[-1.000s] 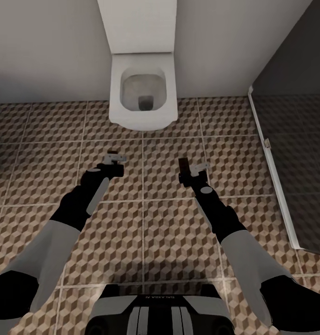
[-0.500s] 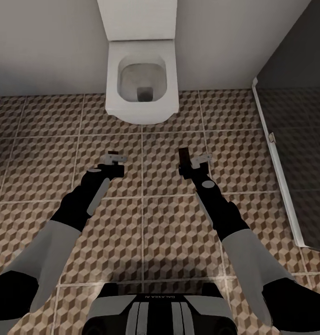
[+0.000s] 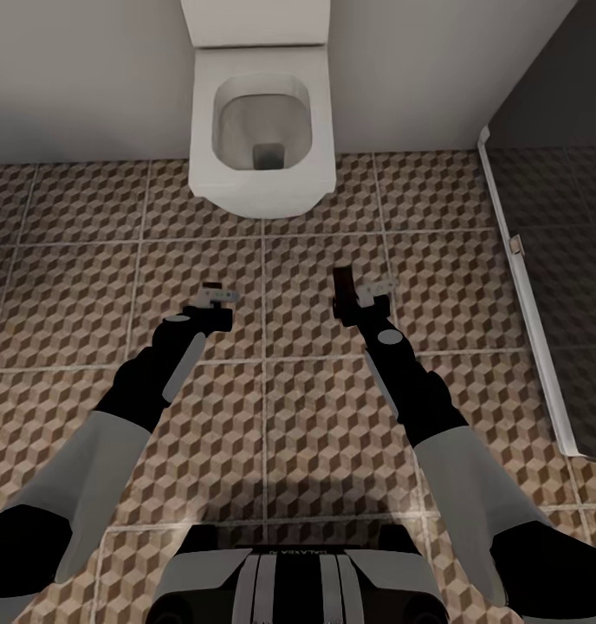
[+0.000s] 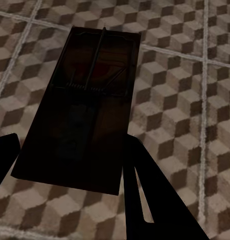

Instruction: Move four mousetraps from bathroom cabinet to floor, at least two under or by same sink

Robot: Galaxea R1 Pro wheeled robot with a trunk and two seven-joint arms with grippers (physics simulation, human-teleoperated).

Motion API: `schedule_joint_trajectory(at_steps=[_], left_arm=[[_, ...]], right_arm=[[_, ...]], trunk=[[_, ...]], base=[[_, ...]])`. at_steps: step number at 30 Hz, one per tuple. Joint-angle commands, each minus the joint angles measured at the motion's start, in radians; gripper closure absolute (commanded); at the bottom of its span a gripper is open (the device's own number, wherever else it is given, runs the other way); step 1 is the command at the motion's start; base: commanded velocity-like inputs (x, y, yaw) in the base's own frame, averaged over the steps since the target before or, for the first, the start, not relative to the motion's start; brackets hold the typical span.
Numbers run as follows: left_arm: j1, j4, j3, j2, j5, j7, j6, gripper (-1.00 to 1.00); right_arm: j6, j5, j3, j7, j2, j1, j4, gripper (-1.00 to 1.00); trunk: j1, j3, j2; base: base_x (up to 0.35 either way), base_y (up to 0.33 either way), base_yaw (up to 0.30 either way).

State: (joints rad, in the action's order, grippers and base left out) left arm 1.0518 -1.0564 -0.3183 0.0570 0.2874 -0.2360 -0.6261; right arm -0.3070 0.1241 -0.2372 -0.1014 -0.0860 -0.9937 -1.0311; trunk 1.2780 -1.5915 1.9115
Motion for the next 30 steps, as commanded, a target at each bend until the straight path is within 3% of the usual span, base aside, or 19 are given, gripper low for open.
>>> schedule_joint_trajectory(at_steps=[1,17,24,30], left_arm=[[0.001,-0.002,-0.004,0.001,0.01,-0.009,-0.003,1.0],[0.001,-0.01,-0.004,0.001,0.01,-0.01,-0.003,1.0],[0.001,-0.095,-0.004,0.002,0.009,-0.011,-0.012,1.0],[-0.005,-0.112,-0.004,0.003,0.01,-0.011,-0.016,1.0]], right_arm=[[-0.007,0.008,-0.002,-0.006,0.0,0.0,-0.002,1.0],[-0.008,0.007,-0.002,-0.006,0.0,0.0,-0.001,1.0],[-0.008,0.006,-0.002,-0.006,0.0,0.0,-0.001,1.0],[-0.007,0.008,-0.002,-0.006,0.0,0.0,-0.002,1.0]], trunk=[[0.004,-0.005,0.007],[0.065,-0.081,0.119],[0.092,-0.114,0.168],[0.115,-0.142,0.21]], base=[[0.0,0.0,0.0],[0.0,0.0,0.0],[0.0,0.0,0.0],[0.0,0.0,0.0]])
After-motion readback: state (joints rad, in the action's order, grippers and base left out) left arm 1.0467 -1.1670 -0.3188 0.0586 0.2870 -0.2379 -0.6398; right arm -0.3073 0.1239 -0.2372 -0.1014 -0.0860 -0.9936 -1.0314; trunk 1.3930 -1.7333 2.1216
